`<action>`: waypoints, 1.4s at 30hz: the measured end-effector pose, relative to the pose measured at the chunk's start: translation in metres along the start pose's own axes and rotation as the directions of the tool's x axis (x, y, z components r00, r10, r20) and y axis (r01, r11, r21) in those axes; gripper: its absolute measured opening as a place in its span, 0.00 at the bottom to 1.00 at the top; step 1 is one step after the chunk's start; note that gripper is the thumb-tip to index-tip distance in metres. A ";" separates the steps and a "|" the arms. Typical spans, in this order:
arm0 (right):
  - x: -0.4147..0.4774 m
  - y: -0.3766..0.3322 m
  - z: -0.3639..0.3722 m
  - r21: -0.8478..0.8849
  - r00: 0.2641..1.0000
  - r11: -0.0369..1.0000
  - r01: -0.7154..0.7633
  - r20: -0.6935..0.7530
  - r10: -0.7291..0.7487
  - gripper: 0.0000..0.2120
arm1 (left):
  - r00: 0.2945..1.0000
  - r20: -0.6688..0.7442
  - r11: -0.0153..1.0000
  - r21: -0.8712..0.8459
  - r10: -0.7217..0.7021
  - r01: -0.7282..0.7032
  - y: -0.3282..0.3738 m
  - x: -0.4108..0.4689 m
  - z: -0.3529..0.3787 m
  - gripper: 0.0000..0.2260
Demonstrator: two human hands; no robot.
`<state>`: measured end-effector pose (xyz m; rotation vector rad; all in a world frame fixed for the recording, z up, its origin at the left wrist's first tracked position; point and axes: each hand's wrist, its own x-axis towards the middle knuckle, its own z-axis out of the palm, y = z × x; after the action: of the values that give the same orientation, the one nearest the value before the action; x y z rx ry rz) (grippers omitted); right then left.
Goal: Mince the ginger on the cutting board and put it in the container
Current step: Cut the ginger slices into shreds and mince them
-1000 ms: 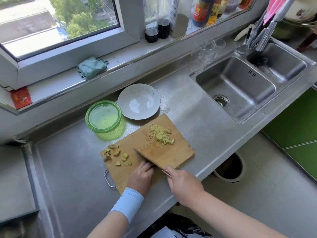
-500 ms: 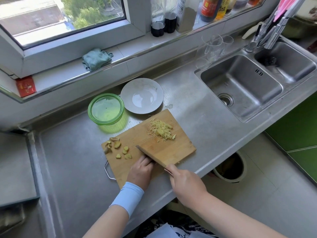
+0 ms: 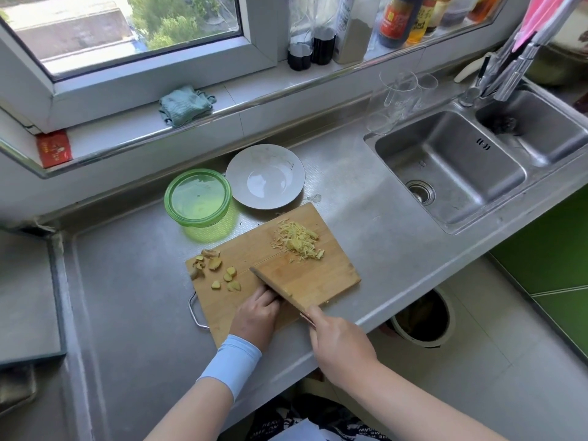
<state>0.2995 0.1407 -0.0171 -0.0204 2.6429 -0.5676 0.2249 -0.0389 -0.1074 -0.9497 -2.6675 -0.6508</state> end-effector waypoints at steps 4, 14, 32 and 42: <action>0.023 -0.013 -0.002 -0.014 0.999 1.000 0.027 -0.018 -0.027 0.06 | 0.999 -0.052 1.000 -0.007 0.004 -0.005 0.002 0.002 -0.001 0.11; 0.003 -0.001 0.001 0.021 1.000 1.000 -0.005 -0.009 0.006 0.04 | 0.997 -0.076 0.999 -0.042 -0.004 0.001 0.001 0.000 0.003 0.13; 0.013 -0.006 0.000 -0.003 1.000 1.000 -0.001 -0.012 0.001 0.04 | 0.989 -0.148 0.999 -0.035 0.008 -0.014 0.003 0.000 0.001 0.16; -0.001 0.002 -0.002 -0.032 1.000 0.999 -0.013 0.003 0.013 0.05 | 0.990 -0.139 0.999 -0.054 -0.015 0.007 0.004 0.000 0.000 0.26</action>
<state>0.2996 0.1432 -0.0165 -0.0138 2.6469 -0.5200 0.2279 -0.0359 -0.1064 -0.8694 -2.5461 -0.7650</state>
